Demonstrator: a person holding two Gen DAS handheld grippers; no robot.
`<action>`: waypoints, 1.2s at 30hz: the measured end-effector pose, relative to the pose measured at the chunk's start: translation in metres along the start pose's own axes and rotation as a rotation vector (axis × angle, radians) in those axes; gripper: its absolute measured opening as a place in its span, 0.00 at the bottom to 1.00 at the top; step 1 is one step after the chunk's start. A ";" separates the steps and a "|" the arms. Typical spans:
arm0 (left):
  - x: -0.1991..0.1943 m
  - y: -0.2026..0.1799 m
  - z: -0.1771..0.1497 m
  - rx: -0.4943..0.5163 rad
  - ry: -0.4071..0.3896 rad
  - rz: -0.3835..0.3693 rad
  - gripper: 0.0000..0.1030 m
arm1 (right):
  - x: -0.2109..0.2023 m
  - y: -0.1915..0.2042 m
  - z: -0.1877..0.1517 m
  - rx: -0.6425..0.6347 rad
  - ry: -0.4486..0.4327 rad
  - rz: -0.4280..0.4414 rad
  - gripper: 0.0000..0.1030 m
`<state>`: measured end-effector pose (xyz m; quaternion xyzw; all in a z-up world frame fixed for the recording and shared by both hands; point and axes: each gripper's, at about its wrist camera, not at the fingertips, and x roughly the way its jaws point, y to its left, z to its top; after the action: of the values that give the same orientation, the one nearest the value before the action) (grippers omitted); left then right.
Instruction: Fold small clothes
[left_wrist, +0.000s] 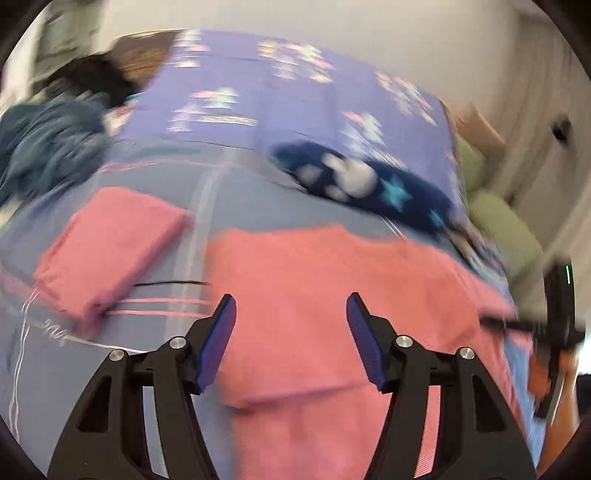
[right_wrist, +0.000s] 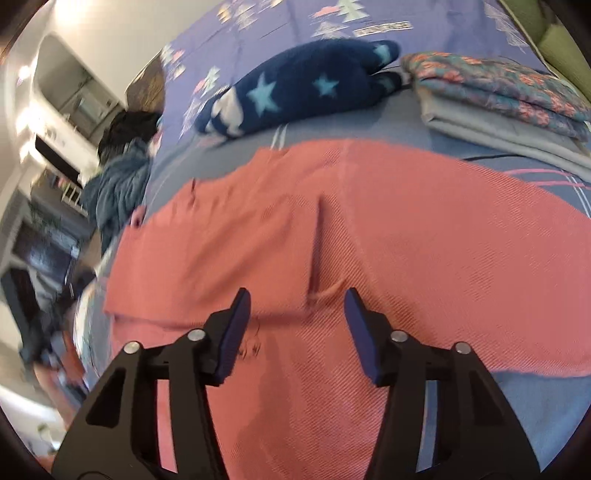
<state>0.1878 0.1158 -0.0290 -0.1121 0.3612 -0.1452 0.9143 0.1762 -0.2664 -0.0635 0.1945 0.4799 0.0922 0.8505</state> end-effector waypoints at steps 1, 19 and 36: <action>-0.001 0.017 0.003 -0.045 -0.004 -0.004 0.61 | 0.006 0.002 0.000 -0.005 0.010 -0.017 0.50; 0.023 0.056 -0.007 -0.096 0.147 -0.042 0.61 | -0.019 0.069 0.010 -0.190 -0.147 -0.381 0.44; 0.014 0.041 -0.040 0.045 0.214 -0.114 0.56 | 0.186 0.328 0.076 -0.751 0.360 -0.053 0.48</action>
<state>0.1773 0.1456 -0.0786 -0.0961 0.4466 -0.2162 0.8629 0.3478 0.0772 -0.0362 -0.1609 0.5587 0.2715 0.7669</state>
